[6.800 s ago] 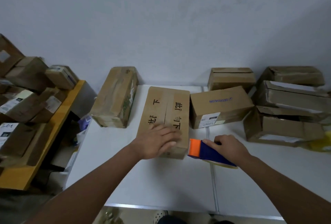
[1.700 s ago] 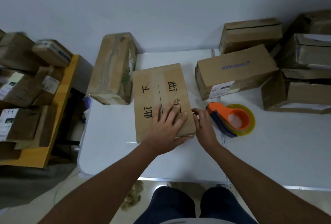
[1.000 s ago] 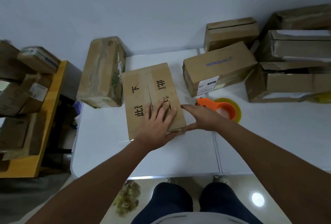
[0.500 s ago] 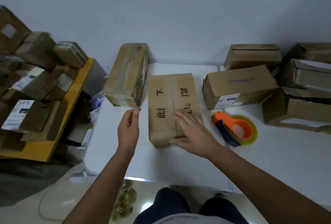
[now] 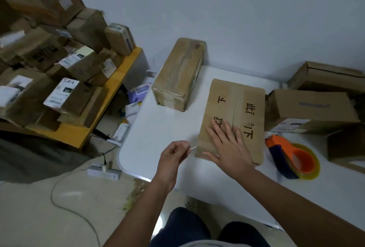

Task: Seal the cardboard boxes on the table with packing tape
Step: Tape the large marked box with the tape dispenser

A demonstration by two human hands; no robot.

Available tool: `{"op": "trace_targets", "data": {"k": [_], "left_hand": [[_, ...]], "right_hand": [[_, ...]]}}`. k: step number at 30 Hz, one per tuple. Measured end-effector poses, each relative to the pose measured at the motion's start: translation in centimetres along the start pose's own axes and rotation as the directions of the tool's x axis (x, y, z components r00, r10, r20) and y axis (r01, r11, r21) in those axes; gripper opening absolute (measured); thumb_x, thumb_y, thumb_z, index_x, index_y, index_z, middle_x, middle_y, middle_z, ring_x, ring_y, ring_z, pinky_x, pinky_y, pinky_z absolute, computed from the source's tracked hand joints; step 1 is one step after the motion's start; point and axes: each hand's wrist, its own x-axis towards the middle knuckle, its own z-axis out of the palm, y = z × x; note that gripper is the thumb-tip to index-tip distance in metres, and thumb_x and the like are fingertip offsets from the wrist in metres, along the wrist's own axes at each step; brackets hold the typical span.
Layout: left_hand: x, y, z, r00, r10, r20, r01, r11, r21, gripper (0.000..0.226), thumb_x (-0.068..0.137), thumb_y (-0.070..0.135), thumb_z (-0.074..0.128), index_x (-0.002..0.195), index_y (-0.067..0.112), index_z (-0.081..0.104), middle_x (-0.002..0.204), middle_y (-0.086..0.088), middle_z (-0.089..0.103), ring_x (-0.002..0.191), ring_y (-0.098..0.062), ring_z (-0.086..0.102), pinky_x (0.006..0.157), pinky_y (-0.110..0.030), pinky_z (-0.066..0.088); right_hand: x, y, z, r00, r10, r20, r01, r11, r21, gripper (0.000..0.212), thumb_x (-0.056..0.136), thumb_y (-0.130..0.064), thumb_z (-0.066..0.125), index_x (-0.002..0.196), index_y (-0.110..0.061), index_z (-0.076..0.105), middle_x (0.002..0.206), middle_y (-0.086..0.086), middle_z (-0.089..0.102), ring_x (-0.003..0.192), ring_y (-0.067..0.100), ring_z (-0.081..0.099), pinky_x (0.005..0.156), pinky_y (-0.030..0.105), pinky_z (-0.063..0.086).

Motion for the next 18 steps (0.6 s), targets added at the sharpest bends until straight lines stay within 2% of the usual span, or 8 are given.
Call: {"op": "trace_targets", "data": {"k": [3,5,7,10,12,18], "left_hand": [[0.5,-0.2,0.3,0.999,0.049,-0.009,-0.048,0.994,0.095,0.007,0.09,0.017,0.072,0.095,0.015,0.069,0.093,0.002,0.07,0.099,-0.019,0.064,0.097,-0.033,0.051],[0.8,-0.4,0.6,0.995,0.096,-0.028,-0.093,0.991,0.099,0.004,0.091,0.016,0.07,0.09,0.016,0.067,0.089,0.003,0.068,0.093,-0.019,0.063,0.095,-0.033,0.052],[1.1,-0.6,0.9,0.99,0.138,-0.042,-0.132,0.983,0.128,0.006,0.093,0.017,0.069,0.088,0.017,0.065,0.086,0.005,0.067,0.089,-0.016,0.062,0.09,-0.029,0.051],[1.8,-0.6,1.3,0.986,0.167,-0.011,-0.162,0.97,0.179,0.007,0.094,0.015,0.066,0.089,0.017,0.062,0.085,0.008,0.066,0.086,-0.009,0.06,0.079,-0.019,0.048],[2.3,-0.7,1.7,0.985,0.17,0.021,-0.17,0.962,0.215,0.007,0.095,0.015,0.065,0.09,0.016,0.061,0.087,0.007,0.065,0.086,-0.009,0.059,0.077,-0.018,0.047],[3.1,-2.3,2.6,0.987,0.151,0.059,-0.161,0.947,0.278,0.006,0.1,0.02,0.056,0.095,0.022,0.056,0.098,0.006,0.063,0.092,-0.011,0.057,0.08,-0.025,0.046]], "right_hand": [[-0.2,-0.3,0.0,1.0,0.014,0.002,-0.014,1.0,0.001,0.08,0.092,-0.071,0.009,0.155,-0.023,0.018,0.163,0.001,0.013,0.15,0.031,0.009,0.119,0.053,0.013],[-0.1,-0.2,-0.1,1.0,0.01,-0.004,-0.01,1.0,-0.006,0.08,0.093,-0.071,0.01,0.155,-0.023,0.02,0.163,0.0,0.013,0.15,0.03,0.011,0.119,0.051,0.012],[0.0,-0.1,-0.2,1.0,0.009,0.0,-0.009,1.0,-0.004,0.079,0.093,-0.072,0.013,0.155,-0.023,0.022,0.162,-0.001,0.014,0.149,0.03,0.013,0.118,0.051,0.011],[0.0,-0.1,-0.2,1.0,0.0,0.012,0.0,1.0,0.014,0.081,0.091,-0.073,0.005,0.156,-0.025,0.015,0.164,-0.004,0.007,0.151,0.028,0.005,0.118,0.052,0.01],[0.1,-0.1,-0.2,1.0,0.005,0.011,-0.005,1.0,0.029,0.083,0.09,-0.074,0.002,0.156,-0.026,0.01,0.164,-0.004,0.002,0.151,0.027,0.001,0.119,0.054,0.011],[0.1,-0.1,-0.1,1.0,0.007,0.024,-0.009,0.999,0.05,0.082,0.09,-0.073,0.014,0.156,-0.026,0.008,0.164,-0.003,0.002,0.151,0.029,-0.001,0.12,0.055,0.01]]}}
